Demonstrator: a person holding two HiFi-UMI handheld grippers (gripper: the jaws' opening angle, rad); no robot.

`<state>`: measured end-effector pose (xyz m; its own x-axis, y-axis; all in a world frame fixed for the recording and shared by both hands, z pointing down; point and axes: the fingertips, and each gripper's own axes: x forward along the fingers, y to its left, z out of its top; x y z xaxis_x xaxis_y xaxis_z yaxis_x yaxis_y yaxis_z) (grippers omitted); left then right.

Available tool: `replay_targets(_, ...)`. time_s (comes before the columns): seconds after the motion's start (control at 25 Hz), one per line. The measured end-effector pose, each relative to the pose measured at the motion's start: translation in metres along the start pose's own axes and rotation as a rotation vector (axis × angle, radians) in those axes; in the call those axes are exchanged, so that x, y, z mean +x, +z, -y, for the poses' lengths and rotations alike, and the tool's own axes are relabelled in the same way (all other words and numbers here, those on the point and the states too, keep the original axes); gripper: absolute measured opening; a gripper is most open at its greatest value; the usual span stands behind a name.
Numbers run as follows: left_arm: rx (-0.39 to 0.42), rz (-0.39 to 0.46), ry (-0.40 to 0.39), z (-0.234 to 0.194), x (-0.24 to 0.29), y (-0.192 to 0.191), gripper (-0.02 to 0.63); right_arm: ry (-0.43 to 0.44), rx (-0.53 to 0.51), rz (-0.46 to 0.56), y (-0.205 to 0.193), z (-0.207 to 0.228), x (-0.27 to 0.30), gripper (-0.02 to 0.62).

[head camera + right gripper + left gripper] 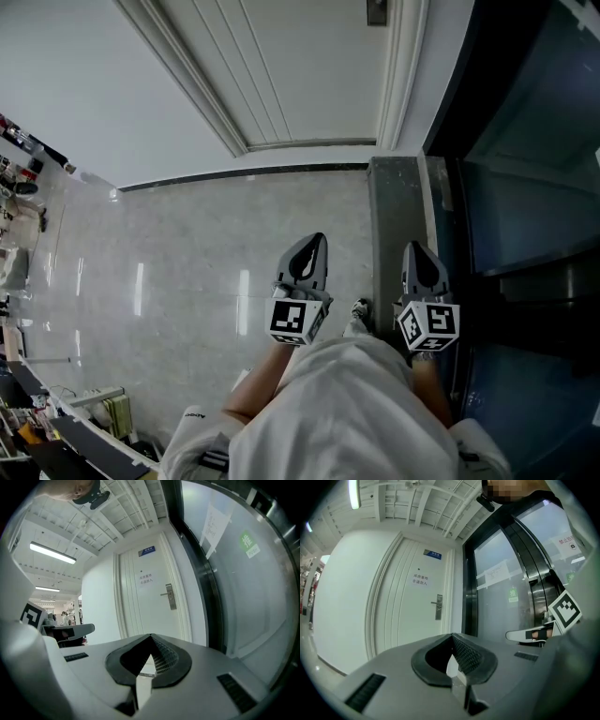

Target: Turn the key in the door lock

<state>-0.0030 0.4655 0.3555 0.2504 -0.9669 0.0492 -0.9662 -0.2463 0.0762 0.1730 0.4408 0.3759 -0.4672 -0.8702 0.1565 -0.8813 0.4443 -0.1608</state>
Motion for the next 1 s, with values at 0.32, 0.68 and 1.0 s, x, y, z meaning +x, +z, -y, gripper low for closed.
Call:
replay_targets(0.32,0.018,0.022,0.064,-0.004,0.049,0.008,0.006,0.071,-0.042,0.018,0.021,0.028,0.058,-0.002)
replay_targets(0.68,0.0,0.029,0.113,-0.032,0.077,0.011,0.006,0.111,-0.064,0.015,0.031,0.025,0.106,-0.002)
replay_targets(1.0,-0.021,0.02,0.075,-0.068,0.136,0.005,0.006,0.04,-0.066,-0.013,0.027,0.043,0.156,-0.002)
